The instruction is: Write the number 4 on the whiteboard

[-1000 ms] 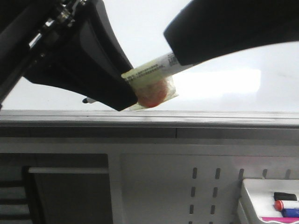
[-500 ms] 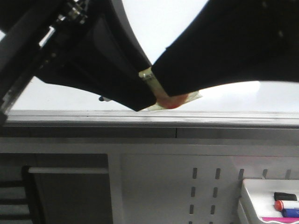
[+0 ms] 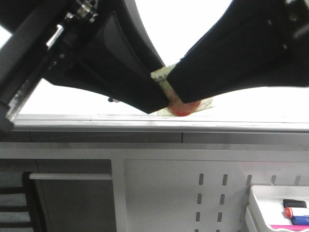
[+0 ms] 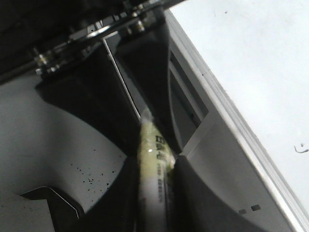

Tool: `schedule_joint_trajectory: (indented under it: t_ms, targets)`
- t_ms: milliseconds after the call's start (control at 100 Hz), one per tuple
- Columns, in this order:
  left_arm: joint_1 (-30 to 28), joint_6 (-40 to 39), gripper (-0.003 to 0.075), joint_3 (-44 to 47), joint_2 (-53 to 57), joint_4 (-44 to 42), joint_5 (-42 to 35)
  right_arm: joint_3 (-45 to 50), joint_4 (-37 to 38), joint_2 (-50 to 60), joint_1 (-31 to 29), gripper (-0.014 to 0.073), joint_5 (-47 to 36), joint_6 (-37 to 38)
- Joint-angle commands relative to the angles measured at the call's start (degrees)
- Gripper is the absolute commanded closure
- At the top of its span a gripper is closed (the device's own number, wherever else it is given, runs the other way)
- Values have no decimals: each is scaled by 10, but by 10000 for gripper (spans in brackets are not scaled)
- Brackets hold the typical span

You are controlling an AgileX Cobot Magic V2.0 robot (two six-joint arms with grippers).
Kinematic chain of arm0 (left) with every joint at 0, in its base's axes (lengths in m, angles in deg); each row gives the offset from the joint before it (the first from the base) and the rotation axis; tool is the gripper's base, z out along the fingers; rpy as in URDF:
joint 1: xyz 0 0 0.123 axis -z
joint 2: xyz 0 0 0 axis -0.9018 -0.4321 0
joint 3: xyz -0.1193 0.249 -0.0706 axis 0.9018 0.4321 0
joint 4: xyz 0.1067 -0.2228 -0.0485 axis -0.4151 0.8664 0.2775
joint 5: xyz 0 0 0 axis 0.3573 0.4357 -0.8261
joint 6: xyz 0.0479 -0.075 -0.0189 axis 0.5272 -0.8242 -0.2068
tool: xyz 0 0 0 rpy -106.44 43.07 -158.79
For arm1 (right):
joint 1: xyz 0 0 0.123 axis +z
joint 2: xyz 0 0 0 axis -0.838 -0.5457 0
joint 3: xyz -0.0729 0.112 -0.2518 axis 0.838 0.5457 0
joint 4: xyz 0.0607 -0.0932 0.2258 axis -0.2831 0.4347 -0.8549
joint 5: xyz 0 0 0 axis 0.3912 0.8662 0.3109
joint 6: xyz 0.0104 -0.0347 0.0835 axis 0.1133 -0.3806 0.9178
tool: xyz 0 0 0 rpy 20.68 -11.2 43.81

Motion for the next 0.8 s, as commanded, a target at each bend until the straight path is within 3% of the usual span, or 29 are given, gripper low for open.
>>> schedule_joint_trajectory:
  t_ms: [0,140,190,340,410,610,790]
  targets:
    - [3,-5,740,-19,16,18,-46,-18,-3,3,0,666,-54,1]
    - [3,-12,697,-19,16,20,-48,-18,-2,3,0,666,-48,1]
    - [3,-14,626,-19,18,20,-48,-18,-1,3,0,666,-44,1]
    - [1,-34,318,-19,36,17,-57,-18,-1,3,-9,665,-36,1]
    - [1,-47,251,-19,60,11,-62,-18,-1,3,-19,665,-36,1]
    - [-47,-164,339,-18,168,11,-77,-18,-1,3,-82,665,-49,1]
    - [-131,-317,527,11,287,12,-77,-18,0,-2,-164,657,-77,1]
